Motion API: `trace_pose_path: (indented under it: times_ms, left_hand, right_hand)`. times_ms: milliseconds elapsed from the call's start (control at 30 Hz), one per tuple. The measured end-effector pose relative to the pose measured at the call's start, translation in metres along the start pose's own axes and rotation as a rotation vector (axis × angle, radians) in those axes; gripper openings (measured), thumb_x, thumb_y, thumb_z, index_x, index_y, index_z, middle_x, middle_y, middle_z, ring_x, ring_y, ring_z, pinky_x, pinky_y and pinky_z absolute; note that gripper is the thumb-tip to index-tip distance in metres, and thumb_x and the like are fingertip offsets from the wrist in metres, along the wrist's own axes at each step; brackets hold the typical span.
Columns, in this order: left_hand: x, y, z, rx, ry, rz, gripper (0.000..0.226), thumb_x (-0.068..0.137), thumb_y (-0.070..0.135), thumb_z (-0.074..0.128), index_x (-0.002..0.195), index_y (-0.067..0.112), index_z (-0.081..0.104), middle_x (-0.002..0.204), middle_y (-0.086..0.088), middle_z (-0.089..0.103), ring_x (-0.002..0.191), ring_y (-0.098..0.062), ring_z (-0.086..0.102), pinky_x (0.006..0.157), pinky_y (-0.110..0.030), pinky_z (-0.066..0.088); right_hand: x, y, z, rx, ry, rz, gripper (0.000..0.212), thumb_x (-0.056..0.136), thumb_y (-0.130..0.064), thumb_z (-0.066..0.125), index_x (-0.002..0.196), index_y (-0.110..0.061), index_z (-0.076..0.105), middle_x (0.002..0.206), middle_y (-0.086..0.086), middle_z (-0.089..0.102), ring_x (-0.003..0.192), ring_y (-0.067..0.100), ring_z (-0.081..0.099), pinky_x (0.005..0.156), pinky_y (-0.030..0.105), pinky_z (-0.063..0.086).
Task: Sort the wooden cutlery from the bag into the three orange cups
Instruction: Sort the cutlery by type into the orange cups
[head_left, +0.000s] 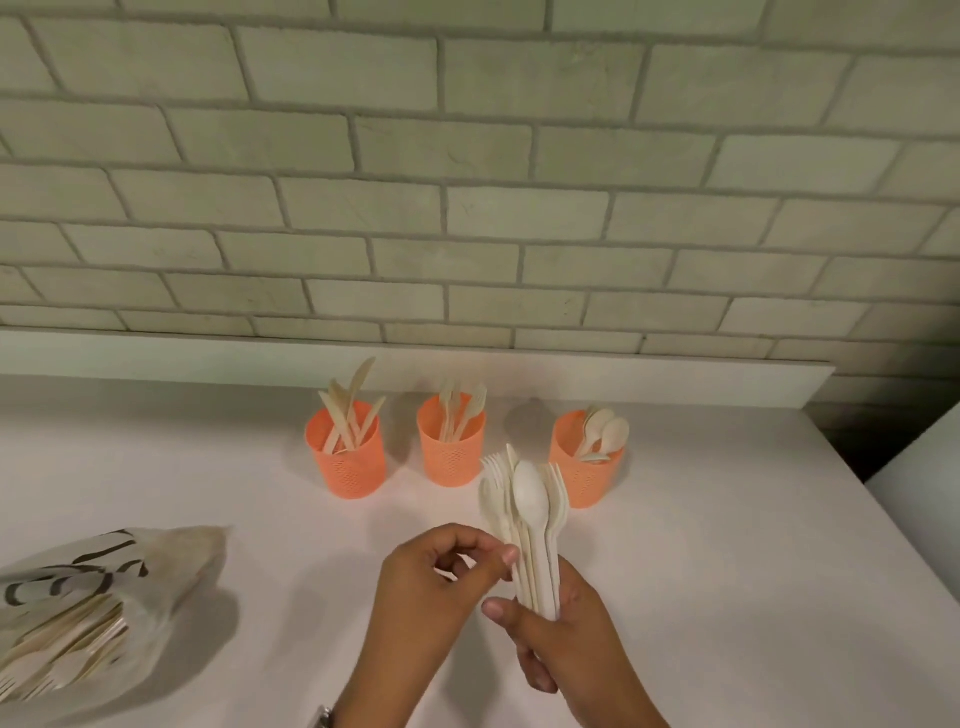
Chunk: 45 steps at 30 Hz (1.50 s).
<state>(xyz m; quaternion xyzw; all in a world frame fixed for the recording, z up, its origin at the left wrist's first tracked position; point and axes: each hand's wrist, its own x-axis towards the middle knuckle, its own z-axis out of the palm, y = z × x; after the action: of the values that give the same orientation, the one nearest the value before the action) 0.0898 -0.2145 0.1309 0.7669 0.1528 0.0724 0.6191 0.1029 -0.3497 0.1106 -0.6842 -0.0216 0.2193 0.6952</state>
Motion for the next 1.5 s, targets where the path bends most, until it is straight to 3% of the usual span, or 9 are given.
trace_pose_path:
  times_ms: [267, 367, 500, 633, 733, 900, 1167, 1367, 1500]
  left_hand:
    - [-0.007, 0.004, 0.0, 0.002, 0.079, -0.039, 0.012, 0.063, 0.025, 0.082, 0.058, 0.024, 0.071, 0.049, 0.014, 0.06, 0.048, 0.001, 0.05, 0.051, -0.004, 0.038]
    - [-0.008, 0.004, 0.001, -0.016, 0.095, -0.043, 0.011, 0.063, 0.022, 0.083, 0.065, 0.024, 0.072, 0.06, 0.017, 0.066, 0.052, 0.001, 0.054, 0.054, -0.006, 0.042]
    - [-0.004, 0.005, 0.0, -0.123, 0.023, -0.118, 0.012, 0.064, 0.013, 0.082, 0.073, 0.017, 0.075, 0.071, 0.006, 0.073, 0.055, -0.006, 0.059, 0.061, -0.026, 0.056]
    - [0.0, 0.003, -0.002, -0.282, -0.071, -0.186, 0.01, 0.069, 0.006, 0.078, 0.078, 0.007, 0.075, 0.075, -0.007, 0.075, 0.066, -0.017, 0.068, 0.061, -0.022, 0.055]
    - [0.002, 0.005, 0.0, -0.334, -0.097, -0.186, 0.006, 0.073, 0.002, 0.073, 0.079, 0.002, 0.073, 0.072, -0.014, 0.073, 0.057, -0.027, 0.062, 0.06, -0.021, 0.054]
    - [0.017, 0.008, 0.001, -0.35, 0.116, -0.139, 0.007, 0.075, -0.004, 0.07, 0.078, 0.002, 0.07, 0.067, -0.008, 0.073, 0.061, -0.017, 0.069, 0.054, -0.021, 0.056]
    - [0.119, 0.024, -0.02, -0.299, 0.393, 0.074, 0.008, 0.078, 0.012, 0.073, 0.079, 0.018, 0.068, 0.065, 0.014, 0.07, 0.061, 0.006, 0.063, 0.072, -0.024, 0.053]
    - [0.18, 0.002, 0.002, -0.086, 0.469, 0.051, 0.019, 0.081, 0.018, 0.07, 0.096, 0.006, 0.069, 0.09, -0.003, 0.067, 0.084, -0.015, 0.061, 0.064, 0.007, 0.033]
    - [0.188, -0.03, 0.009, -0.02, 0.33, -0.076, 0.033, 0.078, 0.013, 0.072, 0.109, 0.002, 0.067, 0.11, -0.012, 0.069, 0.105, -0.025, 0.063, 0.086, -0.022, 0.043]
  right_hand:
    - [-0.011, -0.008, 0.008, 0.006, -0.008, -0.109, 0.024, 0.08, -0.049, 0.05, 0.093, -0.037, 0.066, 0.054, 0.009, 0.055, 0.03, 0.013, 0.034, 0.036, 0.018, 0.027]
    - [-0.01, -0.008, 0.011, -0.051, 0.006, -0.144, 0.021, 0.089, -0.04, 0.046, 0.1, -0.033, 0.062, 0.055, 0.005, 0.056, 0.031, 0.013, 0.035, 0.036, 0.018, 0.029]
    - [-0.011, -0.006, 0.009, -0.073, -0.001, -0.146, 0.017, 0.096, -0.027, 0.046, 0.107, -0.027, 0.059, 0.057, 0.004, 0.059, 0.032, 0.014, 0.037, 0.036, 0.018, 0.028]
    - [-0.01, -0.006, 0.005, -0.057, -0.026, -0.154, 0.018, 0.096, -0.031, 0.047, 0.108, -0.025, 0.059, 0.065, 0.008, 0.065, 0.033, 0.019, 0.043, 0.035, 0.019, 0.031]
    - [-0.008, -0.003, 0.006, -0.033, 0.004, -0.153, 0.024, 0.093, -0.037, 0.049, 0.106, -0.02, 0.059, 0.069, 0.01, 0.068, 0.037, 0.024, 0.05, 0.035, 0.023, 0.039]
    - [0.002, 0.003, 0.003, 0.077, 0.138, -0.071, 0.012, 0.096, -0.018, 0.047, 0.103, -0.016, 0.056, 0.061, 0.006, 0.064, 0.044, 0.026, 0.059, 0.041, 0.03, 0.049]
    - [0.016, 0.008, -0.022, 0.147, 0.201, 0.033, 0.013, 0.096, -0.021, 0.049, 0.101, -0.015, 0.06, 0.053, 0.001, 0.048, 0.03, 0.013, 0.029, 0.039, 0.016, 0.021]
    - [0.019, 0.006, -0.027, 0.157, 0.183, 0.017, 0.015, 0.095, -0.02, 0.049, 0.1, -0.014, 0.062, 0.051, 0.003, 0.047, 0.029, 0.014, 0.029, 0.038, 0.017, 0.021]
    - [0.018, 0.005, -0.029, 0.156, 0.193, 0.011, 0.014, 0.094, -0.019, 0.051, 0.1, -0.014, 0.062, 0.051, 0.002, 0.048, 0.029, 0.014, 0.03, 0.039, 0.018, 0.021]
